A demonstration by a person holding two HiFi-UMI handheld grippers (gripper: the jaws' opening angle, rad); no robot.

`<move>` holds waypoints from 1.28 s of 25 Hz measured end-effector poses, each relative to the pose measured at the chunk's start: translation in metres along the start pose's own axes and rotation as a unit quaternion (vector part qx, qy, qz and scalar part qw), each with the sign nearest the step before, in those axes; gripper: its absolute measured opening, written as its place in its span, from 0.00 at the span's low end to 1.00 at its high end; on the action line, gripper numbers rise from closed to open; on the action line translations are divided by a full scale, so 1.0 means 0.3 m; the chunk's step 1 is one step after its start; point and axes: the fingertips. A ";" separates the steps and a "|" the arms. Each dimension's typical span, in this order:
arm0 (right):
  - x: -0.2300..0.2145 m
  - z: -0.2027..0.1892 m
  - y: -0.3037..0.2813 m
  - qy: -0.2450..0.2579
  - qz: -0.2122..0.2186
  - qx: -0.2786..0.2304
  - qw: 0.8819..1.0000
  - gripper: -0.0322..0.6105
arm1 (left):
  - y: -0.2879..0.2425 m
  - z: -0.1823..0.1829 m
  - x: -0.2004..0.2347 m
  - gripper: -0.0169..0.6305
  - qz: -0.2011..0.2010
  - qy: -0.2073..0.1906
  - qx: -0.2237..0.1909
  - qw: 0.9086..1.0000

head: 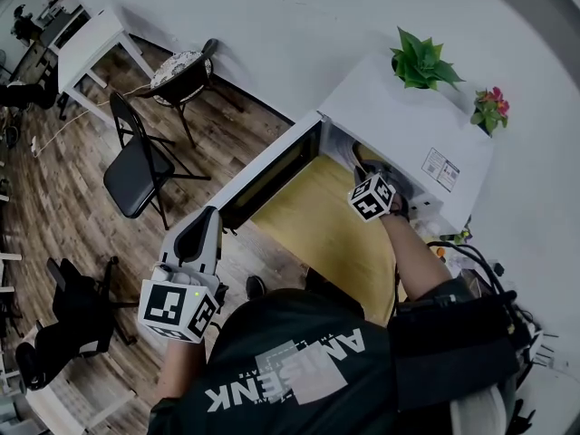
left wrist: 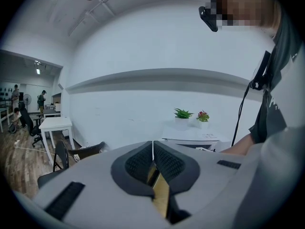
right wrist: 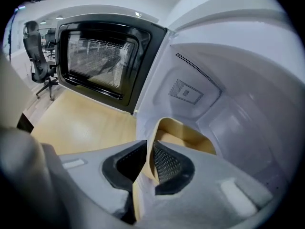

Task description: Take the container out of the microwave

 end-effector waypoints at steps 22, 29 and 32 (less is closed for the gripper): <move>0.314 0.069 0.325 -0.092 0.025 -0.020 0.995 0.09 | 0.030 -0.001 0.029 0.03 -0.124 0.010 -0.022 0.992; 0.436 0.112 0.431 -0.103 0.046 -0.024 0.993 0.09 | 0.020 -0.003 0.025 0.03 -0.164 0.014 -0.023 0.986; 0.477 0.138 0.479 -0.113 0.052 -0.033 0.992 0.09 | 0.012 -0.006 0.014 0.03 -0.185 0.014 -0.019 0.983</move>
Point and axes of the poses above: the fingertips, and each gripper's own axes: y backward along the fingers, x to its left, z out of its top, and after that the axes turned 5 degrees about z, right-handed
